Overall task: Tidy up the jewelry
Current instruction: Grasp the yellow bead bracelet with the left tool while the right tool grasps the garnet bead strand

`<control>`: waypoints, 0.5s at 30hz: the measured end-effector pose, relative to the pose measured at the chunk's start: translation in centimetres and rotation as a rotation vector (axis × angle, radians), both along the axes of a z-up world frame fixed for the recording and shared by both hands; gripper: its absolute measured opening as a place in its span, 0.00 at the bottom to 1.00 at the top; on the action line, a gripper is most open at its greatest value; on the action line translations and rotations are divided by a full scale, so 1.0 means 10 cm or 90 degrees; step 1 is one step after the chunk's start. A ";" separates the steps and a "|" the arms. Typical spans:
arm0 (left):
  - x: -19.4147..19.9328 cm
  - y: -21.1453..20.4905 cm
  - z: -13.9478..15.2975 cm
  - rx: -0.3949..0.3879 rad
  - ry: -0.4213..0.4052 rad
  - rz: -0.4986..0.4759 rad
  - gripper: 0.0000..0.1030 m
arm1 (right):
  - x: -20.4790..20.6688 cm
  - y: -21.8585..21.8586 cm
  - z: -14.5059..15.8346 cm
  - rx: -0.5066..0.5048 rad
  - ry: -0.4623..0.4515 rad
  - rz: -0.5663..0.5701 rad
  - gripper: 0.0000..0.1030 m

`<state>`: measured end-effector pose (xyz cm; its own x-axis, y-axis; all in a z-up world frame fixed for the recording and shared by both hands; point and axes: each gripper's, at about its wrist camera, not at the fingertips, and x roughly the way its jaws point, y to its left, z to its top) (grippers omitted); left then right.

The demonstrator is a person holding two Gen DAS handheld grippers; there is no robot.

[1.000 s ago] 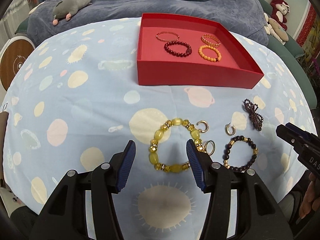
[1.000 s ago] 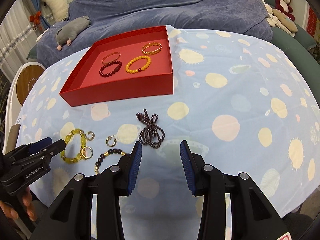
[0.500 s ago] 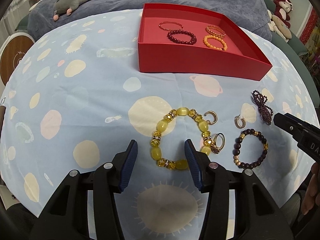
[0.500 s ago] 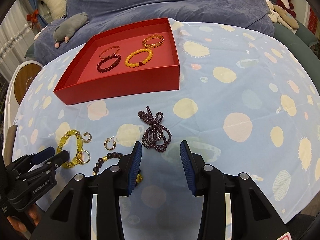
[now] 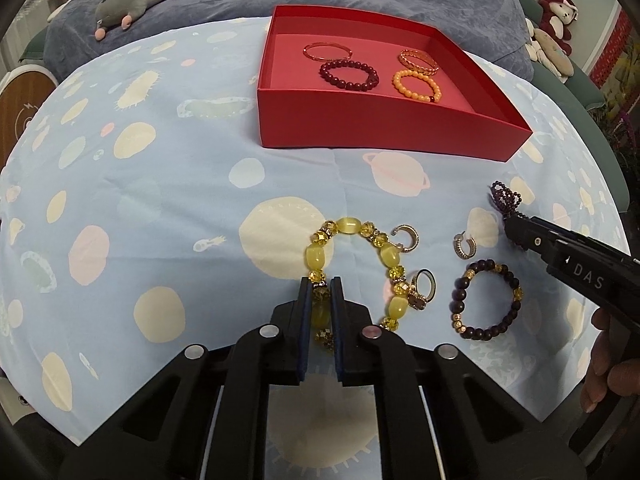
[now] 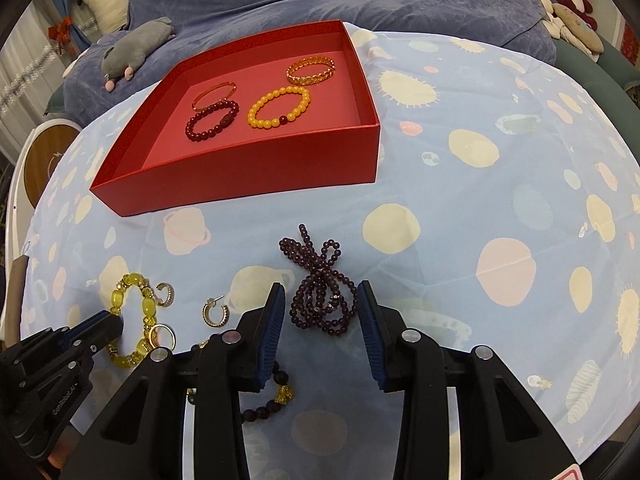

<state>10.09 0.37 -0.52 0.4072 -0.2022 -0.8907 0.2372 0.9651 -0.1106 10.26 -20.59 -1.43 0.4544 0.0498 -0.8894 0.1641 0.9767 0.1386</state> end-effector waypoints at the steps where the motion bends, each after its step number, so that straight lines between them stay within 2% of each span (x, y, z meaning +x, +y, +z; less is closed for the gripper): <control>1: 0.00 0.00 0.01 -0.003 0.001 0.001 0.09 | -0.01 -0.01 -0.01 0.004 0.001 0.000 0.22; 7: -0.01 0.03 0.09 -0.027 0.008 0.009 0.09 | -0.08 -0.08 0.03 0.012 -0.005 -0.004 0.07; 15: -0.05 0.03 0.23 -0.045 -0.002 0.006 0.09 | -0.22 -0.13 0.19 0.028 -0.027 -0.008 0.07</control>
<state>9.59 0.68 1.80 0.4121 -0.2603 -0.8732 0.2280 0.9573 -0.1778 8.07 -21.87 0.50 0.4925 0.0827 -0.8664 0.1690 0.9674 0.1884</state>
